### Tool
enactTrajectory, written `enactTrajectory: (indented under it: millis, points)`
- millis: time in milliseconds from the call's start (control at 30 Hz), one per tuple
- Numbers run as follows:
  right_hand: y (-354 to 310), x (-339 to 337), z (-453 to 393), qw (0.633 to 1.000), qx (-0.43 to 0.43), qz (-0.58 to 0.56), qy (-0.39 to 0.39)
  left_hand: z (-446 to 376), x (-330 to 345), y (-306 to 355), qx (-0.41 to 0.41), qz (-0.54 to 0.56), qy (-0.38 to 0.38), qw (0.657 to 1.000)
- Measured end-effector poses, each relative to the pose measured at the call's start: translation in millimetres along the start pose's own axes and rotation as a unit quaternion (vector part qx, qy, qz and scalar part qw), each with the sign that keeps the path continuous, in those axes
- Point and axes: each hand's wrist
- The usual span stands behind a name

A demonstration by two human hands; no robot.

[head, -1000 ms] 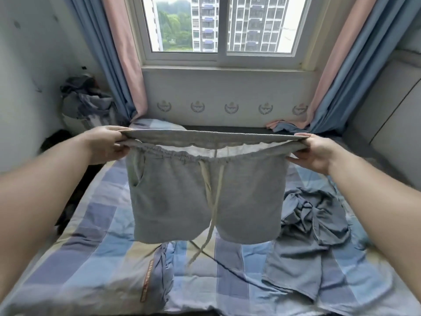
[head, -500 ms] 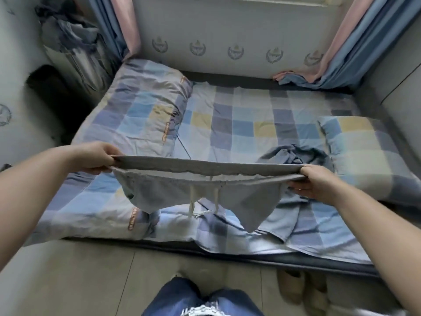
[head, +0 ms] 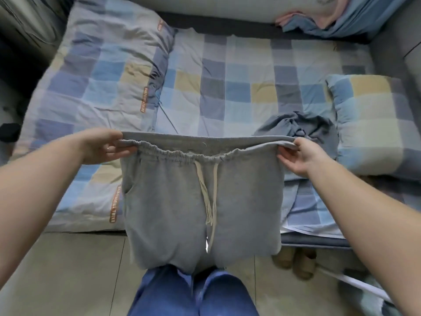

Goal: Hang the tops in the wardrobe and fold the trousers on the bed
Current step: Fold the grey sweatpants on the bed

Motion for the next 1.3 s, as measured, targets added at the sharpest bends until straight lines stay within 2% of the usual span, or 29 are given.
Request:
enactTrajectory:
  millis: [200,333,433,633,667,733,800,867,1000,1100,1200,1300]
  points:
    - [51.8,46.9,-148.5,0.991,0.029,-0.098,0.083,-175.4,27.1,-23.4,-0.021,0.181,0.035,0.983]
    - [87.3,65.5,-238.9,0.988,0.029,-0.113,0.097,-276.2,46.0,-37.2,-0.009,0.158,0.064,0.985]
    - [99.1,85.2,-300.9,0.987,-0.01,-0.122,0.102,-342.6,59.8,-39.7,0.025,0.108,0.067,0.992]
    - [128.3,125.3,-377.4,0.998,-0.039,-0.051,0.028,-424.6,64.0,-58.7,0.112,0.051,0.06,0.991]
    - [139.5,133.4,-381.9,0.998,-0.032,-0.046,0.019,-428.7,56.7,-68.6,0.137,0.016,0.068,0.988]
    - [166.8,145.9,-378.6,0.998,-0.008,-0.061,-0.005,-437.5,37.3,-96.2,0.19,-0.159,0.095,0.964]
    - [202.4,168.4,-367.7,0.995,0.025,-0.091,-0.038,-435.3,14.2,-125.7,0.18,-0.322,0.104,0.924]
    - [233.0,191.3,-355.2,0.993,0.05,-0.088,-0.066,-425.4,-0.2,-154.9,0.156,-0.367,0.088,0.913]
    - [281.8,257.6,-336.1,0.988,0.058,0.042,-0.137,-404.1,-24.4,-203.9,0.151,-0.376,0.086,0.91]
    - [301.7,305.6,-321.4,0.96,0.036,0.185,-0.209,-396.2,-36.3,-223.5,0.184,-0.417,0.082,0.886]
    - [320.1,343.2,-314.0,0.914,-0.025,0.325,-0.239,-391.2,-41.8,-231.1,0.186,-0.494,0.073,0.846]
    - [335.7,361.8,-312.7,0.839,-0.094,0.478,-0.243,-388.4,-41.5,-234.1,0.205,-0.509,0.038,0.835]
Point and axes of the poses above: each hand's wrist, its own z-axis away from the middle knuckle, its own x-axis out of the palm, y = z × x, and after that the axes turned 3 degrees about -y, right-handed
